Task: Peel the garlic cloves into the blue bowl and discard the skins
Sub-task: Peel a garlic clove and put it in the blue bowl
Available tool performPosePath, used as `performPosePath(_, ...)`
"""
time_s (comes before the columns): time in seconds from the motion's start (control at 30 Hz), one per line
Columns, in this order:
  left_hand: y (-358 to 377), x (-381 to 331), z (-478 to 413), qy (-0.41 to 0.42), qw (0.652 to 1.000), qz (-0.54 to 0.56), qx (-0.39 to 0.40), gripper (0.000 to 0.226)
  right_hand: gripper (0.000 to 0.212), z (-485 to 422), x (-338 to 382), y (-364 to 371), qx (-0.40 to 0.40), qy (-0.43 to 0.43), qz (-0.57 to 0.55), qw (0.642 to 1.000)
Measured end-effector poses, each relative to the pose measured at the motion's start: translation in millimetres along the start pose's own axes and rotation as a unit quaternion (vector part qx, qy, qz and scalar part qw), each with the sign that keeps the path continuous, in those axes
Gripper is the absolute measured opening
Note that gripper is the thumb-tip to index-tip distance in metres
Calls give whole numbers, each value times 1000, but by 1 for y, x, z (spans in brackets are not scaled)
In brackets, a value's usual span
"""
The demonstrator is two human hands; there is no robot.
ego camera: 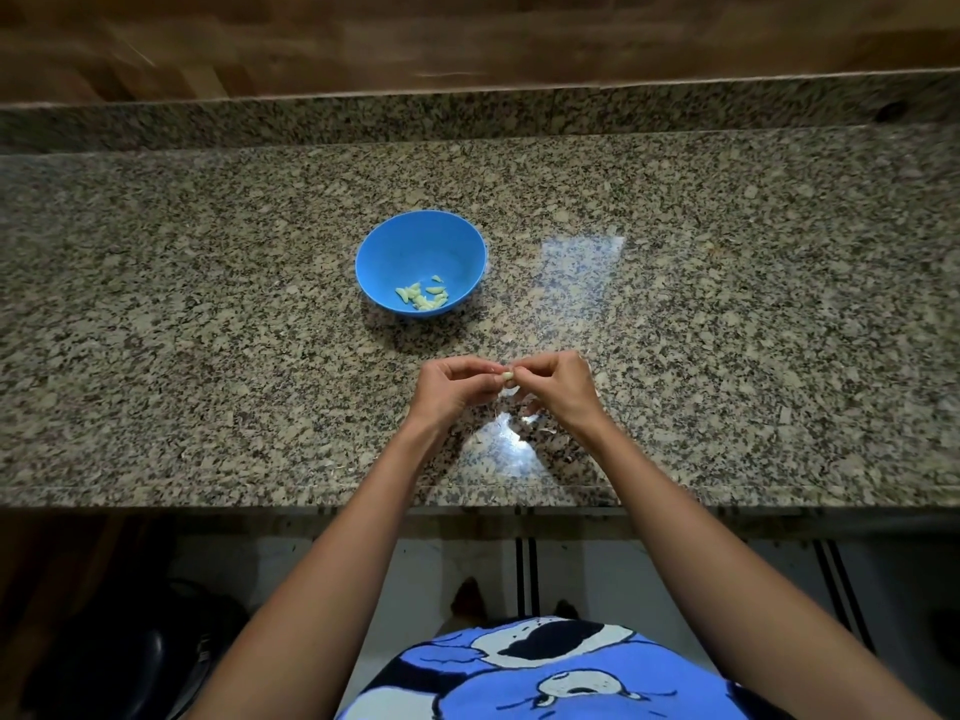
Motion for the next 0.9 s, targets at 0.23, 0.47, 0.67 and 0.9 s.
performPosePath(0.23,0,-3,0,16,1000,1,16,13,14,1,1,1,-16,4,3,1000)
performPosePath(0.47,-11,-3,0,52,998,15,-12,16,13,4,-5,0,36,200,-279,938)
performPosePath(0.67,-48,0,-2,117,964,-99,-218,17,16,8,-21,-4,-10,157,-143,977)
performPosePath(0.9,-46,11,5,214,872,-390,-204,26,15,17,-37,-13,-55,189,-143,970)
Point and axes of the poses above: each hand's wrist, its own z-axis away from the middle knuckle, its own y-axis out of the palm, x = y × z, the point moved 2 cm from there along -z, towards the middle knuckle, and after that the axes turned 15 degrees about z, right-handed, at the moved point
